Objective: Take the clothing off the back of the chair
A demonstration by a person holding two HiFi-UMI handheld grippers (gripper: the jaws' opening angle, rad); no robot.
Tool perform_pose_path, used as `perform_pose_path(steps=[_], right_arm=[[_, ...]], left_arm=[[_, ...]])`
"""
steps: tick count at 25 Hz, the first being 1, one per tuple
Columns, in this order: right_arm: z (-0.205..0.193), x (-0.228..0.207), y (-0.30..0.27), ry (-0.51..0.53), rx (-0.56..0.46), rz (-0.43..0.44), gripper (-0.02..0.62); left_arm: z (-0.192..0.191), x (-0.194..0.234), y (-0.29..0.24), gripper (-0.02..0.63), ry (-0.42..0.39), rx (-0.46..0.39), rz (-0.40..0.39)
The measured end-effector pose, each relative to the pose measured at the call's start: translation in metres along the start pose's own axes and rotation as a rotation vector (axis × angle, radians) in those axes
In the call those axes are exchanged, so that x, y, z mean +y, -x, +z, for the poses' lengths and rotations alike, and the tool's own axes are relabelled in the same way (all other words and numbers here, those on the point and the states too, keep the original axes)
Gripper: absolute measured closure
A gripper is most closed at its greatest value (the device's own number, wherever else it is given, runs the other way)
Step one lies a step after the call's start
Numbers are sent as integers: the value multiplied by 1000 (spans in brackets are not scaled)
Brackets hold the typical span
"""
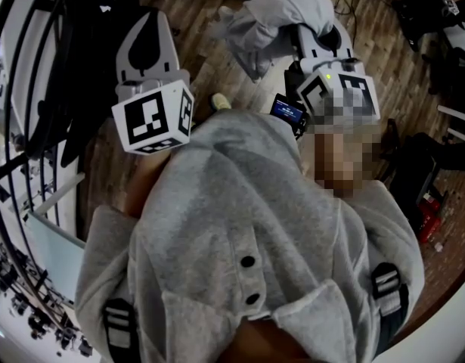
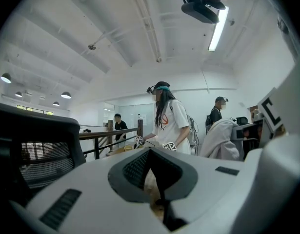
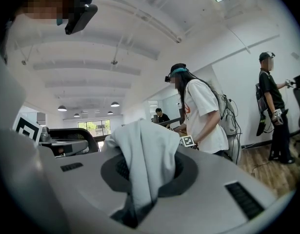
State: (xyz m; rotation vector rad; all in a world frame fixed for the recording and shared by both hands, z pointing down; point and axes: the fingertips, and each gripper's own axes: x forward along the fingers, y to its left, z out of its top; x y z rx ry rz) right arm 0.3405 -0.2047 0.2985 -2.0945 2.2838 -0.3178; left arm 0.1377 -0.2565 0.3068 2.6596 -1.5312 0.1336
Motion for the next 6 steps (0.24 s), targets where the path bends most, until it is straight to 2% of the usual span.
perform_pose_path(steps=[6], right_arm=[[5, -3, 4, -6, -8, -4, 528]], left_arm=[[5, -4, 2, 595, -2, -3, -5]])
